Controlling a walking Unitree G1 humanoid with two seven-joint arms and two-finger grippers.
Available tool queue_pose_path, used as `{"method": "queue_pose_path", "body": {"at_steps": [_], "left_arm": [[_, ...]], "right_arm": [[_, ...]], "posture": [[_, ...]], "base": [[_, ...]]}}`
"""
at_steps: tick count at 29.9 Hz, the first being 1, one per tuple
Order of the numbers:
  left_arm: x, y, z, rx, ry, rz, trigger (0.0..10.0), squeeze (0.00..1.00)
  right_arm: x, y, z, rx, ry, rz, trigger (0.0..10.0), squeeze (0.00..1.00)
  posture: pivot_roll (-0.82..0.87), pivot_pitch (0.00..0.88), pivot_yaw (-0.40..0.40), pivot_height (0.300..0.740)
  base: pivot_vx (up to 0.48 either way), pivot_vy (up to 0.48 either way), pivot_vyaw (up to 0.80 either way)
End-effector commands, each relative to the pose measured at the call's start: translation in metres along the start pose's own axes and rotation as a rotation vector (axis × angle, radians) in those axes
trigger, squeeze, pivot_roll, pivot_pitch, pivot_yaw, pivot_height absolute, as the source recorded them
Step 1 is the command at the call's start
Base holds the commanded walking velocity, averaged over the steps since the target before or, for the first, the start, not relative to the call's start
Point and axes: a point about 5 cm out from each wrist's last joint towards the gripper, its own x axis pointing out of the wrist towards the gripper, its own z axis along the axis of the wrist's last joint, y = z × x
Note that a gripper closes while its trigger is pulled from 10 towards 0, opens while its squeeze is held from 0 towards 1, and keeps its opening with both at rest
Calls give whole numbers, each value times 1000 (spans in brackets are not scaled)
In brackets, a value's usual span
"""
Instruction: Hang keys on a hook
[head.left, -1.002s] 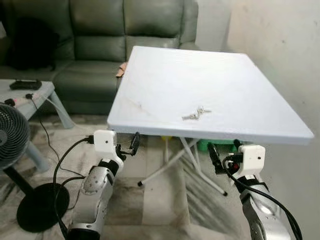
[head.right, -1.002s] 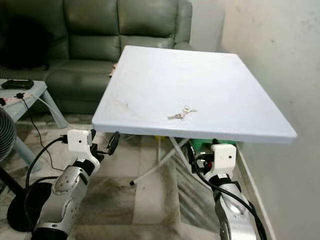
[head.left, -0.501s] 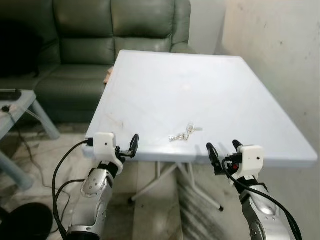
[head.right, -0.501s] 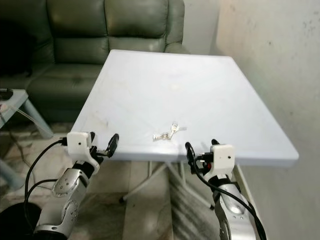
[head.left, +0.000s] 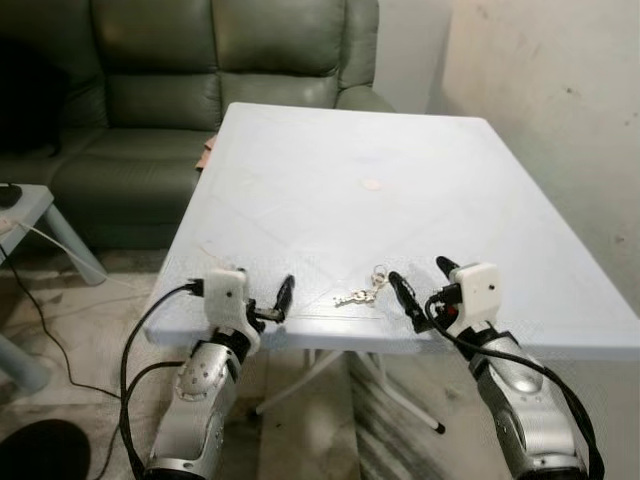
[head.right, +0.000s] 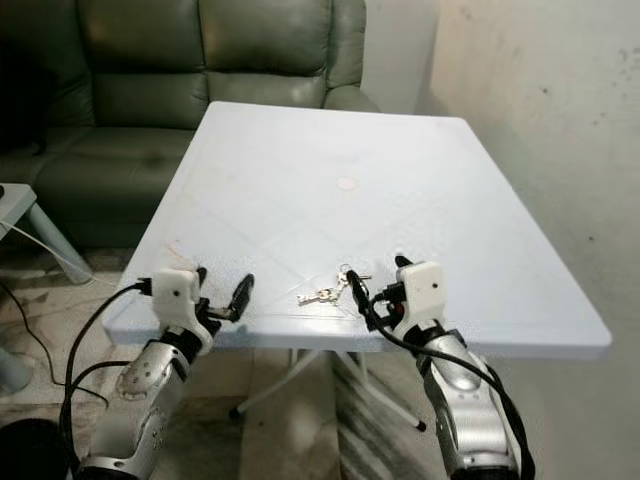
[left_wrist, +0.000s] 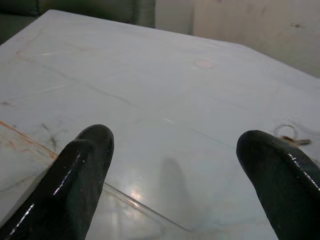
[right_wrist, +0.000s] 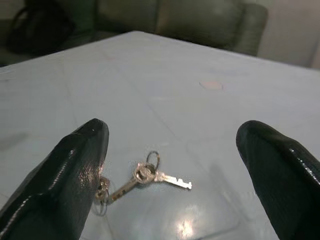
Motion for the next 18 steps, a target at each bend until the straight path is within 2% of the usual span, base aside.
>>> {"method": "queue_pose_path", "body": {"at_steps": [1,5,11,18], "left_arm": [[-2,-3,1,20,-5,-27,10000,0],[-5,-10,-2,34,3,-62,10000,0],[-12,-24,-4,41,10,-140,10000,0],[-18,-27,-2,56,-1,-150,10000,0]], "right_arm": [[5,-4,3,-15,-2,34,10000,0],[13,-9,8,-48,4,98,10000,0],[26,-7,11,-84,38,251,10000,0],[35,-7,6,-96,82,328,10000,0]], "posture": [[-15,3,-46,740],[-8,7,-55,740],[-1,27,-70,740],[21,54,-89,740]], "base": [[0,0,0],[0,0,0],[0,0,0],[0,0,0]]}}
